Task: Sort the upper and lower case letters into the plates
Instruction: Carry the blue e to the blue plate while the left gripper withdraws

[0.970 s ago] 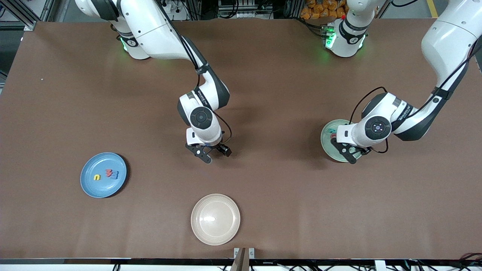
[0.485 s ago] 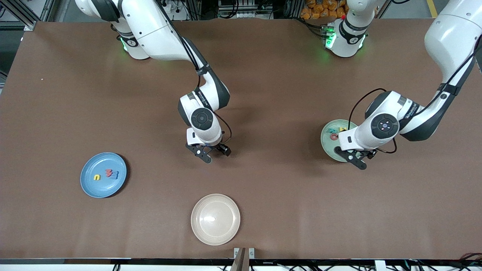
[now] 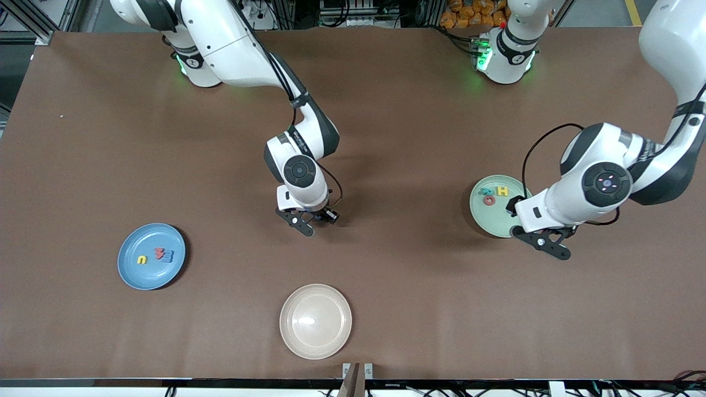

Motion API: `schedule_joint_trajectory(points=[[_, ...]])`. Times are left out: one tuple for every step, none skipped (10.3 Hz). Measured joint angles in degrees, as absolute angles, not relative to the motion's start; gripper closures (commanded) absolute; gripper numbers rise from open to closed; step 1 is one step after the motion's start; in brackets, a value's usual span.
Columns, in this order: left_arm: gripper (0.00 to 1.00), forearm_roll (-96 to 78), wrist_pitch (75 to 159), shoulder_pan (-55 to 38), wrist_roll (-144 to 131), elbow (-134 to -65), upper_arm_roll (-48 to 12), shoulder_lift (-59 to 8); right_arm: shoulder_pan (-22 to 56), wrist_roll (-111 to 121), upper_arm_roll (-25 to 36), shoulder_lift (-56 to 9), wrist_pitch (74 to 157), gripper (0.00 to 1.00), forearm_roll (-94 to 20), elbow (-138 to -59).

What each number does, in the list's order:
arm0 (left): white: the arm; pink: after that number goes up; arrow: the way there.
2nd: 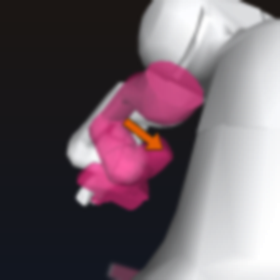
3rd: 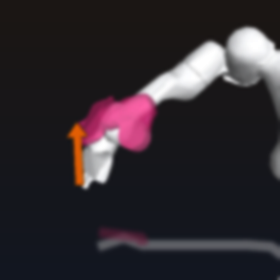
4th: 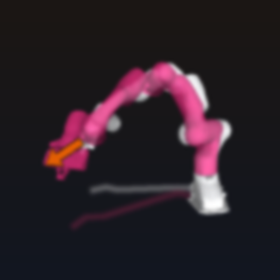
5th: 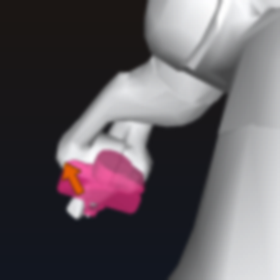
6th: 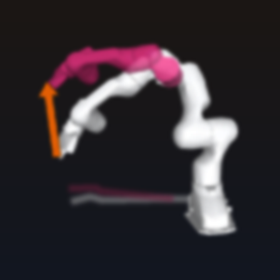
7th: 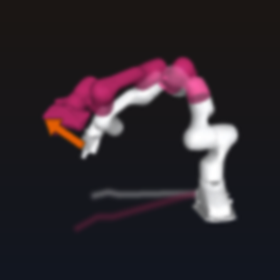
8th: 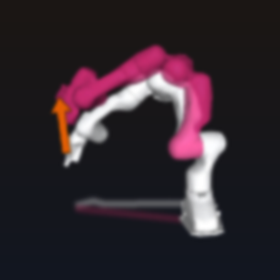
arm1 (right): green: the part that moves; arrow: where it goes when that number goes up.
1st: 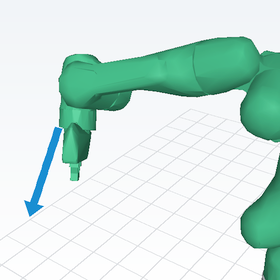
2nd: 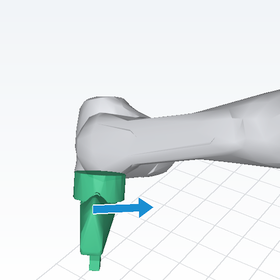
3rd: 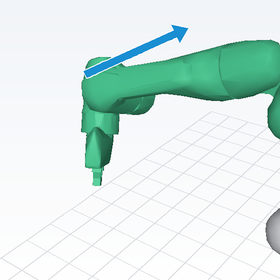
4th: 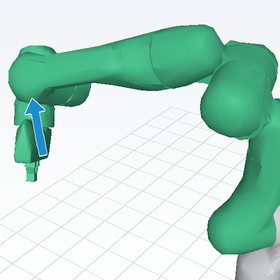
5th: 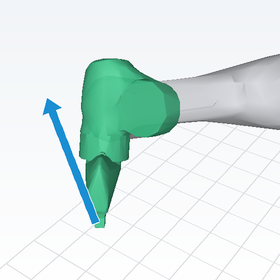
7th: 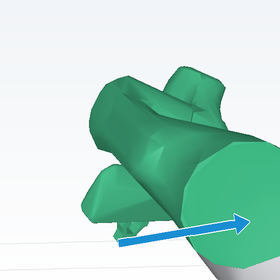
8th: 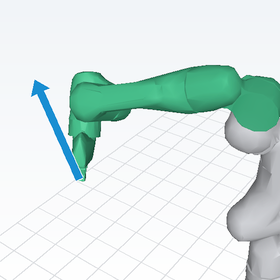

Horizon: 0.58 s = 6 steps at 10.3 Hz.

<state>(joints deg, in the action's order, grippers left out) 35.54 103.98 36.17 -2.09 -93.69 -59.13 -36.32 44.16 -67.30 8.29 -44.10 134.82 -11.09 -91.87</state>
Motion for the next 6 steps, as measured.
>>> schedule_joint_trajectory(points=[[0.00,33.3,103.0,35.7,-2.1,-91.6,-59.2,-35.3,44.2,-67.3,8.3,-44.1,135.0,1.00,-11.1,-91.8],[0.00,31.4,102.5,35.5,-2.1,-90.6,-58.7,-33.6,44.2,-67.3,8.3,-44.1,135.0,1.00,-11.1,-91.7],[0.00,28.9,102.2,34.6,-2.1,-90.1,-56.9,-31.4,44.2,-67.3,8.3,-44.1,135.0,1.00,-11.1,-91.7],[0.00,25.0,102.0,32.5,-2.1,-89.6,-53.2,-28.7,44.2,-67.2,8.3,-44.1,135.0,1.00,-11.1,-91.7],[0.00,20.5,101.3,28.8,-2.1,-88.4,-47.8,-25.8,44.1,-66.5,8.5,-44.0,135.0,1.00,-11.1,-91.7],[0.00,16.4,99.7,24.3,-2.0,-87.1,-41.6,-22.9,43.7,-64.8,8.8,-43.6,134.8,1.00,-11.0,-91.6]])
